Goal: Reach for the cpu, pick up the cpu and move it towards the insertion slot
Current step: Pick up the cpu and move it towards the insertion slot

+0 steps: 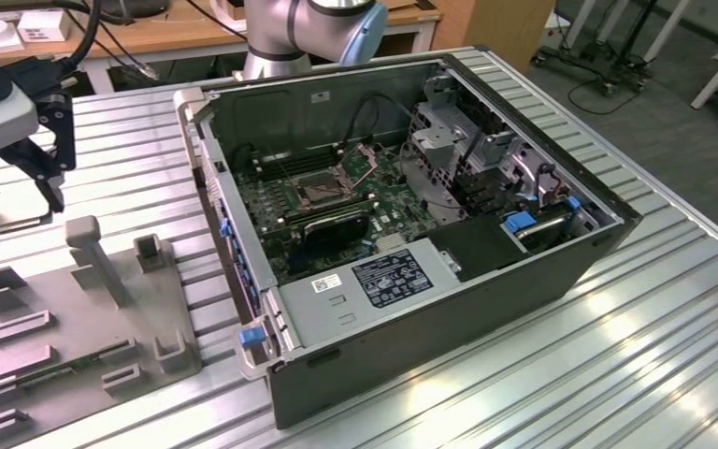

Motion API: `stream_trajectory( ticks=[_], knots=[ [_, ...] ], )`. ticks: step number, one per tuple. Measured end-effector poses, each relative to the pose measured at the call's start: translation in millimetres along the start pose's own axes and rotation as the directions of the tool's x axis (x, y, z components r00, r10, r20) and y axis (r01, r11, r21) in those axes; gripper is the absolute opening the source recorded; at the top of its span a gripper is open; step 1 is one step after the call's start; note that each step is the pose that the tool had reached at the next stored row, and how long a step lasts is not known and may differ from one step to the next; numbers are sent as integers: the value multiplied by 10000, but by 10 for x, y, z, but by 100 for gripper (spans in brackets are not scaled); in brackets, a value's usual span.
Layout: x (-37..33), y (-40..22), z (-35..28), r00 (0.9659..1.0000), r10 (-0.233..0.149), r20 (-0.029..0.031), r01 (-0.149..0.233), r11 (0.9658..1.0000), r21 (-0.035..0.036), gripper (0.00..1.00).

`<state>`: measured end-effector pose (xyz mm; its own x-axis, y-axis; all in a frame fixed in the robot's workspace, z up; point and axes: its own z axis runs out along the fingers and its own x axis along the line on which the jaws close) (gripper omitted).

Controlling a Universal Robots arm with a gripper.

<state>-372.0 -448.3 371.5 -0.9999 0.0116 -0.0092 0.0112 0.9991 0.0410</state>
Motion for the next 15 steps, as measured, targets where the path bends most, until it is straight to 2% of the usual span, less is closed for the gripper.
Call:
stream_trajectory(
  ticks=[15],
  knots=[
    [-100, 1, 13, 10000, 0, 1, 0, 10000, -1, 55]
  ],
)
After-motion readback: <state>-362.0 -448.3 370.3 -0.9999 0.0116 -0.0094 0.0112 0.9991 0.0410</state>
